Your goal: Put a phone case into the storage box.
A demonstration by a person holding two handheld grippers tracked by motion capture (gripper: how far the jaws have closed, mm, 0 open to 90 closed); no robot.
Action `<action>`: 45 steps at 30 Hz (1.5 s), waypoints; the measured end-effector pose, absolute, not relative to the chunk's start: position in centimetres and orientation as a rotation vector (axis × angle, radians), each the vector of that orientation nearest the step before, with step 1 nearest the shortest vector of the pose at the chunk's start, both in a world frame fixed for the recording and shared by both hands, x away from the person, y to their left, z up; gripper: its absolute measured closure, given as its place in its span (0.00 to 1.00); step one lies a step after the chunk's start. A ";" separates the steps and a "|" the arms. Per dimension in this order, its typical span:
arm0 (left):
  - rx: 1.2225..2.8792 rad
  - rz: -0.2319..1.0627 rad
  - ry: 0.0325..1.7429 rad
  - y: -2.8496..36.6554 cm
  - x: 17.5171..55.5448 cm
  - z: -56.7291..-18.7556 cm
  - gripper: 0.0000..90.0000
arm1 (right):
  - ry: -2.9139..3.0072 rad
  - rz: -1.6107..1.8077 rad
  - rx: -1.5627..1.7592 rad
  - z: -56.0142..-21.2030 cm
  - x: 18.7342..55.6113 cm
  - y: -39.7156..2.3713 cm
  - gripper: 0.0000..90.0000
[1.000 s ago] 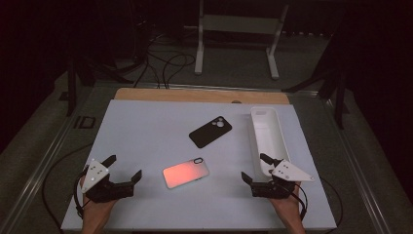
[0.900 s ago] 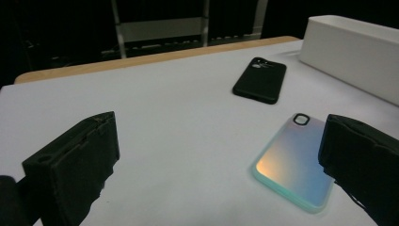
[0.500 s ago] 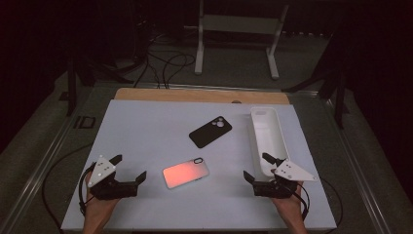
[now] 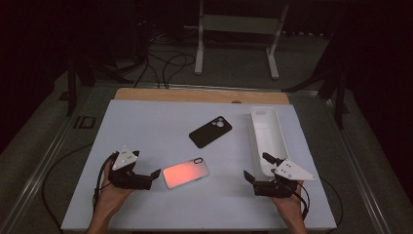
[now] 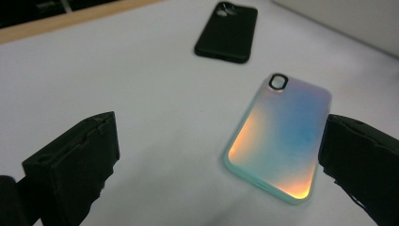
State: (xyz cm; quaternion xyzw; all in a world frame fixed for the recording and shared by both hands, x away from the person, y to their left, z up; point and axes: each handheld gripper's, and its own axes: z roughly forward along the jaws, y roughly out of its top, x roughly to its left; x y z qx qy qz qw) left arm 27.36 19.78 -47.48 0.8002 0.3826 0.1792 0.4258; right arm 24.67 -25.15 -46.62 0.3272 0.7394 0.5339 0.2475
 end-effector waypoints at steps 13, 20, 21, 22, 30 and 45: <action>2.167 0.349 0.865 16.7 29.8 -48.5 0.00 | 2.025 1.455 0.886 -46.7 24.7 -25.1 0.10; 2.237 0.322 0.853 15.3 30.5 -49.4 0.00 | 2.031 1.453 0.884 -46.8 24.7 -25.0 0.10; 2.243 0.322 0.854 15.1 30.5 -49.5 0.00 | 2.035 1.450 0.885 -46.8 24.7 -24.9 0.10; 2.246 0.319 0.854 14.9 30.5 -49.5 0.00 | 2.036 1.451 0.887 -46.8 24.7 -24.9 0.10; 2.280 0.273 0.835 13.7 30.4 -50.1 0.00 | 2.040 1.455 0.884 -46.9 24.7 -24.9 0.10; 2.356 0.218 0.837 12.4 30.4 -51.7 0.06 | 2.037 1.453 0.884 -46.9 24.8 -24.9 0.10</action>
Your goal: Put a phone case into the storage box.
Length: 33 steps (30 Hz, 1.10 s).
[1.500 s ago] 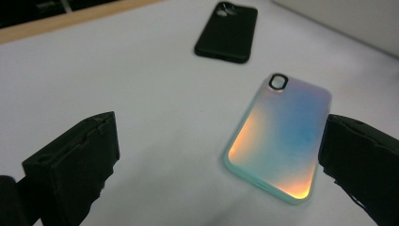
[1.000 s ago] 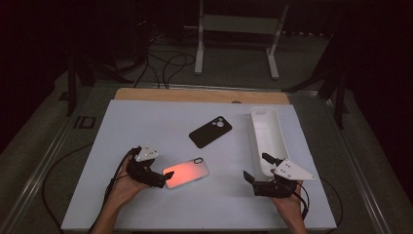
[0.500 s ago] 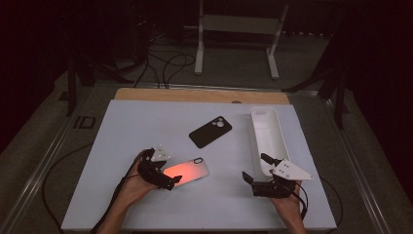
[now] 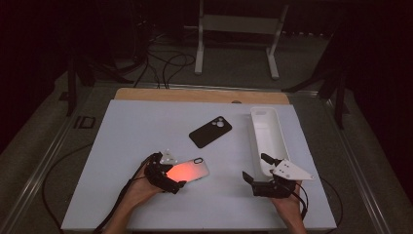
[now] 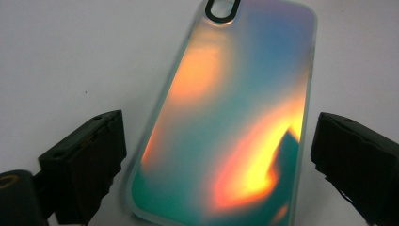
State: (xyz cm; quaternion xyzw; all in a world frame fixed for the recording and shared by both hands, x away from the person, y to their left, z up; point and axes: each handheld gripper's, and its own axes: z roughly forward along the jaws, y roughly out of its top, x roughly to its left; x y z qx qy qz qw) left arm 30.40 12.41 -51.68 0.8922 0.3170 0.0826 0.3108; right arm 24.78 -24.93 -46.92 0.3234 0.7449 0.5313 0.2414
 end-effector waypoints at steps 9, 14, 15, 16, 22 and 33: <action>2.391 0.238 0.835 12.1 30.1 -52.2 0.08 | 2.038 1.451 0.885 -46.9 24.8 -24.9 0.10; 2.399 0.238 0.838 12.0 30.0 -52.1 0.09 | 2.041 1.450 0.884 -46.9 24.7 -24.8 0.10; 2.399 0.238 0.838 12.0 30.0 -52.1 0.09 | 2.041 1.450 0.884 -46.9 24.7 -24.8 0.10; 2.400 0.242 0.840 12.0 30.0 -52.1 0.09 | 2.041 1.451 0.886 -46.9 24.7 -24.8 0.10; 2.408 0.244 0.836 12.0 29.9 -51.9 0.13 | 2.043 1.446 0.883 -46.9 24.7 -24.8 0.10; 2.378 0.281 0.850 12.0 29.4 -51.7 0.19 | 2.041 1.448 0.884 -46.9 24.8 -24.9 0.10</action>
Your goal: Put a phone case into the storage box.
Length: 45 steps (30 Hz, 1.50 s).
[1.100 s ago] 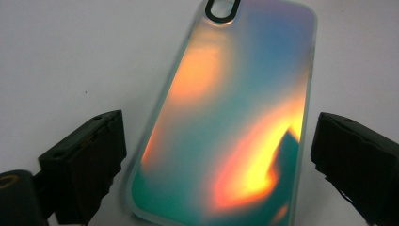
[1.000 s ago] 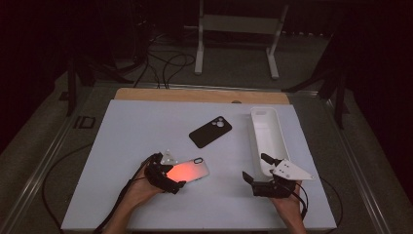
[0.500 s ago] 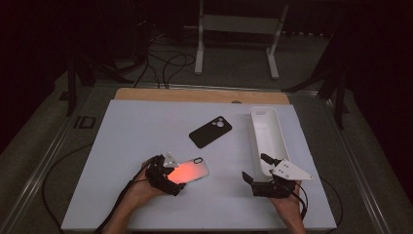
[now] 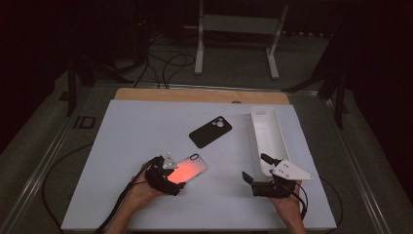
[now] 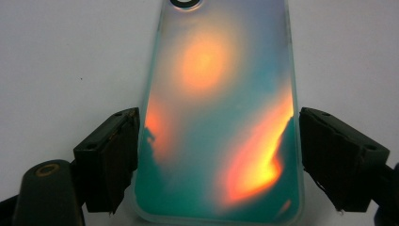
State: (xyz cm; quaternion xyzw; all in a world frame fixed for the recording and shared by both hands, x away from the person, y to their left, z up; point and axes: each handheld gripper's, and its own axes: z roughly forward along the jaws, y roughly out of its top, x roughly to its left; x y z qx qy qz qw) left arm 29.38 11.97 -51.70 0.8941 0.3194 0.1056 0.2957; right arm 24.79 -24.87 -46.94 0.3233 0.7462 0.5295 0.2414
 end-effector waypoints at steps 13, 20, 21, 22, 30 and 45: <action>2.253 0.313 0.880 13.1 29.2 -49.5 0.19 | 2.041 1.468 0.907 -46.9 25.0 -25.0 0.10; 2.205 0.369 0.852 13.0 28.9 -47.9 0.19 | 2.040 1.491 0.943 -46.6 25.5 -25.1 0.10; 2.198 0.379 0.848 12.9 28.9 -47.6 0.19 | 2.043 1.496 0.946 -46.5 25.6 -25.1 0.10; 2.195 0.381 0.843 12.9 28.9 -47.4 0.19 | 2.048 1.500 0.950 -46.4 25.7 -25.0 0.10; 2.159 0.427 0.808 12.5 28.8 -45.5 0.19 | 2.096 1.518 0.955 -45.6 26.9 -24.2 0.10; 2.123 0.477 0.733 10.8 29.0 -43.0 0.19 | 2.179 1.594 0.990 -43.4 29.4 -21.9 0.10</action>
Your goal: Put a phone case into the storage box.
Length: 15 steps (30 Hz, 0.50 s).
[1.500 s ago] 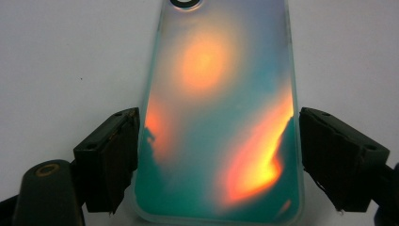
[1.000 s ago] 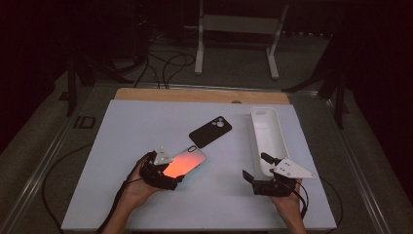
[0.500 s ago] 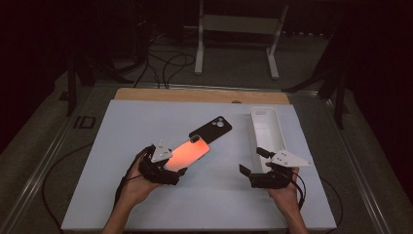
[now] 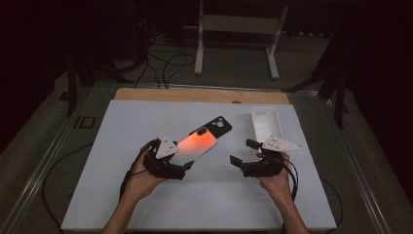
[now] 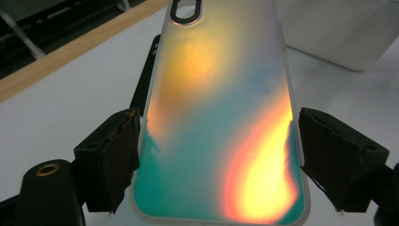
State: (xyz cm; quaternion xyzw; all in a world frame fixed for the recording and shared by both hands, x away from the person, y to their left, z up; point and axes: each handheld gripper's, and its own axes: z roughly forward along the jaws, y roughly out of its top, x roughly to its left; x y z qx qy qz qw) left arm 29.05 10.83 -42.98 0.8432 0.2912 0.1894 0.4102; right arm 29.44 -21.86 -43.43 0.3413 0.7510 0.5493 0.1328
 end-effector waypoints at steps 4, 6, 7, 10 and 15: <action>2.112 0.493 0.707 10.2 29.0 -42.3 0.19 | 2.198 1.640 0.985 -42.8 29.9 -20.8 0.10; 2.108 0.500 0.694 10.0 29.0 -42.0 0.19 | 2.205 1.655 0.981 -42.6 30.1 -20.4 0.10; 2.104 0.500 0.692 9.9 28.9 -41.9 0.19 | 2.215 1.669 0.979 -42.4 30.1 -20.0 0.10; 2.095 0.505 0.675 9.6 28.8 -41.7 0.19 | 2.230 1.687 0.978 -42.2 30.4 -19.4 0.10; 2.076 0.510 0.658 9.2 28.7 -41.4 0.19 | 2.267 1.701 1.000 -42.1 31.0 -18.5 0.10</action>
